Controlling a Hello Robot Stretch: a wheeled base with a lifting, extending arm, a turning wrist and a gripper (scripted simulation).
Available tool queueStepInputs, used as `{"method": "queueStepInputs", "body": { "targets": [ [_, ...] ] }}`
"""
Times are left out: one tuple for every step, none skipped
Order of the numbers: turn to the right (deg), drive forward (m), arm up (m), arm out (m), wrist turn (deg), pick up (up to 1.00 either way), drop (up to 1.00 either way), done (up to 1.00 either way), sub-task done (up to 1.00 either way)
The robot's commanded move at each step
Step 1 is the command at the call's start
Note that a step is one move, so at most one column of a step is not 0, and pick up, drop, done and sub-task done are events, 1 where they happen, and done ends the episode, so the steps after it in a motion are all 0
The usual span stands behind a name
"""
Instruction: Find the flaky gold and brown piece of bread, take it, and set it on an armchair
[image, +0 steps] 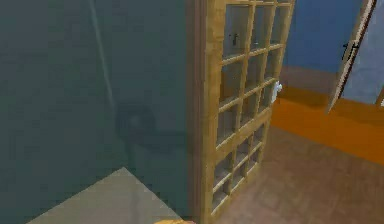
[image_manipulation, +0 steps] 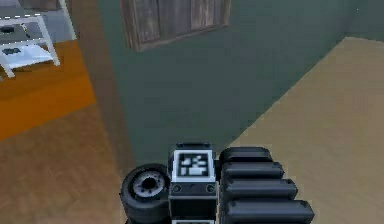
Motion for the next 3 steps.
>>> {"method": "queueStepInputs", "body": {
  "targets": [
    [-45.0,0.00,0.00,0.00,0.0,0.00,0.00,0.00,0.00],
    [0.0,0.05,0.00,0.00,0.0,0.00,0.00,0.00,0.00],
    [45.0,0.00,0.00,0.00,0.0,0.00,0.00,0.00,0.00]
  ]
}}
